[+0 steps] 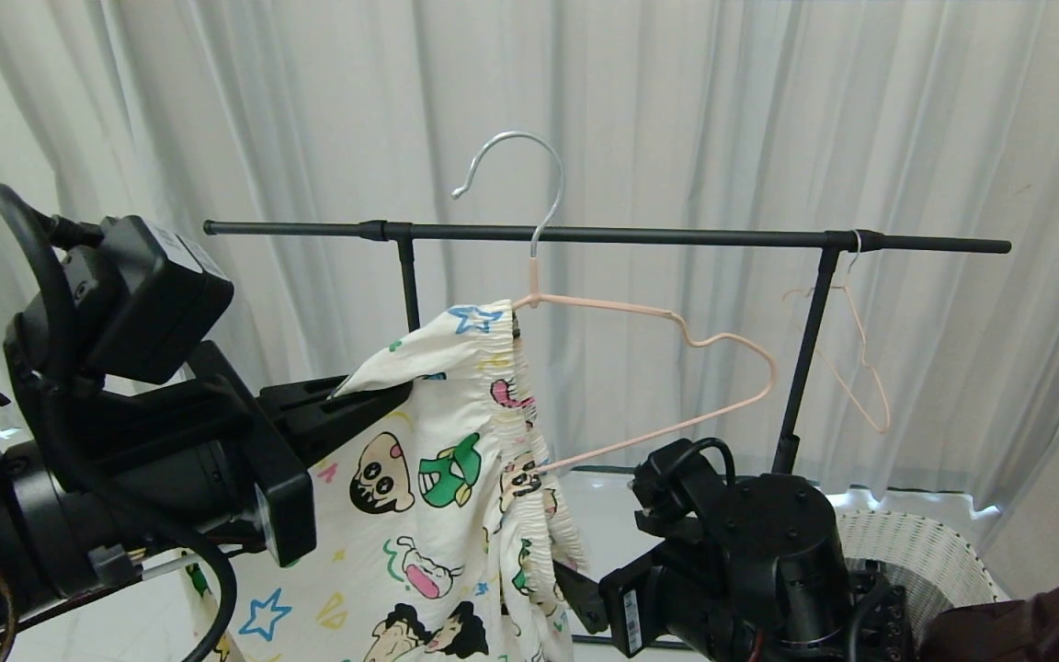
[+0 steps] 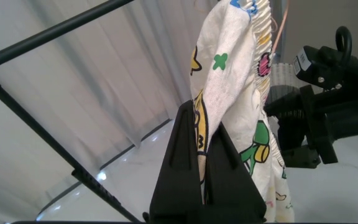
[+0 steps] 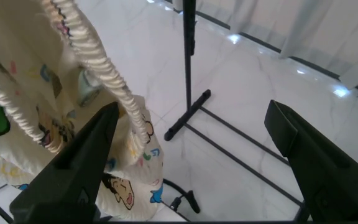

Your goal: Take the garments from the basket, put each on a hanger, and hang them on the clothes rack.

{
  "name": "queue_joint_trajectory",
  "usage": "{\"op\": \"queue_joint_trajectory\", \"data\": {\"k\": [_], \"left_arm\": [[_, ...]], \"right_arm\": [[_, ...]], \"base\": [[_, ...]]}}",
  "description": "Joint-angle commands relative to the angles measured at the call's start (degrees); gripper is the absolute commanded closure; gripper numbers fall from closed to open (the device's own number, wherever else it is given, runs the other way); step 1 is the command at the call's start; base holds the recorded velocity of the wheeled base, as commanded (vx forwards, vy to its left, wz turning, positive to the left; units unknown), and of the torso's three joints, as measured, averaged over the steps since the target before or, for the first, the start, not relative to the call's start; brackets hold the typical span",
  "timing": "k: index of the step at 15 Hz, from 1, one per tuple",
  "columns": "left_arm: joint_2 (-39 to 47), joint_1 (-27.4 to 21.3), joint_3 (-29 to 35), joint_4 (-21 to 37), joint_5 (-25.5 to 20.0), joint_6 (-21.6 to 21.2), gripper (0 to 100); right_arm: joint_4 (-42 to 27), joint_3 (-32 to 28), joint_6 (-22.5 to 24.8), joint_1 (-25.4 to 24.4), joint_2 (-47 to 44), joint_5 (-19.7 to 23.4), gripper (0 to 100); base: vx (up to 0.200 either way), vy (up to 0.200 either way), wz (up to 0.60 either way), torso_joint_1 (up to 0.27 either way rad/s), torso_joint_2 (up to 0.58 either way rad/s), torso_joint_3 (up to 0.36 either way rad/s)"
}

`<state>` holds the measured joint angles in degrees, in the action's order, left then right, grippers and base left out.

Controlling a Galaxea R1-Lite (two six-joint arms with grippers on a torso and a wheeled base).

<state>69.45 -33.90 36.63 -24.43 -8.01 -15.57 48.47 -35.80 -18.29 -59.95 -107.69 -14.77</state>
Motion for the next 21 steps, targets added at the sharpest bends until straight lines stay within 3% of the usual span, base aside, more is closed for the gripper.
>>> {"op": "queue_joint_trajectory", "data": {"k": [1,6,7,11,12,14,21], "left_arm": [[0.1,0.0,0.0,0.0,0.0,0.0,100],[0.1,0.0,0.0,-0.7,0.0,0.0,100],[0.0,0.0,0.0,-0.8,0.0,0.0,100],[0.2,0.0,-0.2,-0.8,0.0,-0.1,100],[0.2,0.0,-0.2,-0.8,0.0,-0.1,100],[0.2,0.2,-0.5,-0.8,0.1,-0.1,100],[0.1,4.0,-2.1,-0.8,0.1,-0.2,100]], "right_arm": [[0.0,0.0,0.1,0.0,-0.2,0.0,0],[0.0,0.1,0.3,0.0,-0.6,-0.1,0],[0.0,0.2,0.4,0.0,-0.6,-0.1,100],[0.0,0.1,0.4,0.3,-0.4,-0.7,100],[0.0,0.1,0.4,0.7,-0.4,-2.8,100],[0.0,0.6,0.4,3.0,-0.2,-4.8,100],[0.0,2.1,2.7,11.0,2.6,-5.7,100]], "base": [[0.000,0.000,0.00,0.000,0.00,0.000],[0.000,0.000,0.00,0.000,0.00,0.000],[0.000,0.000,0.00,0.000,0.00,0.000],[0.000,0.000,0.00,0.000,0.00,0.000],[0.000,0.000,0.00,0.000,0.00,0.000],[0.000,0.000,0.00,0.000,0.00,0.000],[0.000,0.000,0.00,0.000,0.00,0.000]]}}
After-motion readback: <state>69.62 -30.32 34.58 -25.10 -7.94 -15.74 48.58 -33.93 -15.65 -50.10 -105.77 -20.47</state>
